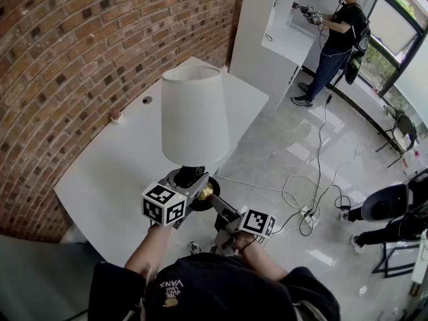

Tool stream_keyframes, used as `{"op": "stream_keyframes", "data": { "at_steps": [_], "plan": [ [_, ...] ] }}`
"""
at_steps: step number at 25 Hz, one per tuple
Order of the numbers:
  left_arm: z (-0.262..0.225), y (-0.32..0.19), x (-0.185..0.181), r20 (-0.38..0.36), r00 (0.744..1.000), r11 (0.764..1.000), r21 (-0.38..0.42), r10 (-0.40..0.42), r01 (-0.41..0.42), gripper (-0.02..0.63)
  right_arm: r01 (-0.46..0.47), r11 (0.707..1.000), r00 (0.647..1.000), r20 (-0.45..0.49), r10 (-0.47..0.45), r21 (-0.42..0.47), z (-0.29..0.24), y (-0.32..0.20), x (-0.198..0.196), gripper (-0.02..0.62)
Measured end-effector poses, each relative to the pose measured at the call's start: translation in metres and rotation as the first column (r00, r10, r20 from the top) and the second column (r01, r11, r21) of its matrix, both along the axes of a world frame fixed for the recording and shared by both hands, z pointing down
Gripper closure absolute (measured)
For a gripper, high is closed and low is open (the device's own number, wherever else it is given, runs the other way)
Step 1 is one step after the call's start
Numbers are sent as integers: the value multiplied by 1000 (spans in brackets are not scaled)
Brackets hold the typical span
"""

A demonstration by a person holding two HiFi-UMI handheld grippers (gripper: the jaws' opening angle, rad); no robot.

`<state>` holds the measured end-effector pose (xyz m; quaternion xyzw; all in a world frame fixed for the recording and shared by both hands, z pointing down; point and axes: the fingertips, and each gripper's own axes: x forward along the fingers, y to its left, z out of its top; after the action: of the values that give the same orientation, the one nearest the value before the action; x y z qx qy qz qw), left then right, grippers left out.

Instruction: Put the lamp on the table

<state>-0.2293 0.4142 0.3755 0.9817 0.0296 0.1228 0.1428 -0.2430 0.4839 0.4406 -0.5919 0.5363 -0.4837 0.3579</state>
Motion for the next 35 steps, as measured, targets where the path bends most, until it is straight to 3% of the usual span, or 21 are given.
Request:
{"op": "stream_keyframes", "data": {
  "at_steps": [8,17,27,35],
  "plan": [
    [4,-8,23,9,1000,1000,-10,-19,19,486,15,1000,1000,1,-15,2,2,-8,24,403],
    [8,-32,88,33,992,993,-6,-121,121,486,129,992,992,13,-129,-11,6,-31,94,403],
    [1,-60,169,16,963,963,-14,-270,270,486,268,963,963,-1,-268,-7,-1,-58,188,403],
    [8,-63,216,8,940,939,-30,-342,342,486,338,941,941,-11,-338,-20,4,-61,241,403]
  ]
}}
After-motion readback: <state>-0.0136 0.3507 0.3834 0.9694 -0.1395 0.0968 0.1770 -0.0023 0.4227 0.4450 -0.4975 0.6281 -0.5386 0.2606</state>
